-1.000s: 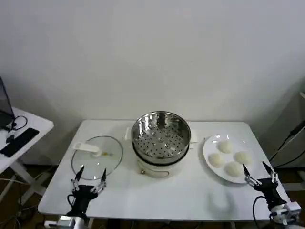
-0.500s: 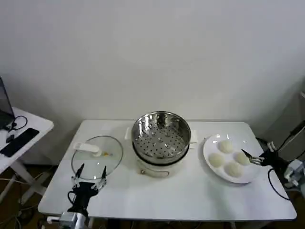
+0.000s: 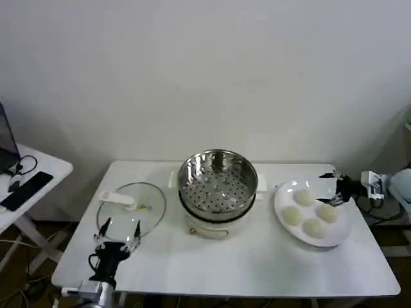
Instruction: Take steamed baozi put them in steamer then cover it.
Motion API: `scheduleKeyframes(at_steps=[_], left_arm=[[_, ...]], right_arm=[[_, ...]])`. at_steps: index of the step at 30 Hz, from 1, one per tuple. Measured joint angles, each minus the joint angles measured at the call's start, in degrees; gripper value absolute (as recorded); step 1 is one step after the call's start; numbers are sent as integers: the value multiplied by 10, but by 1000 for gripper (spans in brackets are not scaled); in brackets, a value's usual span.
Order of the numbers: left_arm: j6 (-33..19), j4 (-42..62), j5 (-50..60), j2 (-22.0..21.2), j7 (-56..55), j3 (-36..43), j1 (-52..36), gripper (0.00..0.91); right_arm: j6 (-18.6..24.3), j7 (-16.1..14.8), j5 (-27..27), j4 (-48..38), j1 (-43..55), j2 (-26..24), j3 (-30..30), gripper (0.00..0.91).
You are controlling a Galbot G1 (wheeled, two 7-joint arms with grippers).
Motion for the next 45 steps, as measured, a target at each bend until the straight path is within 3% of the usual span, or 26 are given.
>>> scheduleKeyframes(at_steps=[6, 14, 31, 45], left_arm=[[2, 5, -2, 2, -1, 0, -4, 907], [7, 6, -4, 7, -2, 0, -9, 907], [5, 18, -7, 10, -3, -5, -9, 907], [1, 23, -9, 10, -4, -9, -6, 907]], right_arm=[[5, -28, -47, -75, 76, 41, -79, 907], [14, -37, -93, -156, 115, 102, -118, 907], [36, -7, -173, -281, 125, 204, -102, 907], [38, 6, -204, -325, 122, 240, -83, 907]])
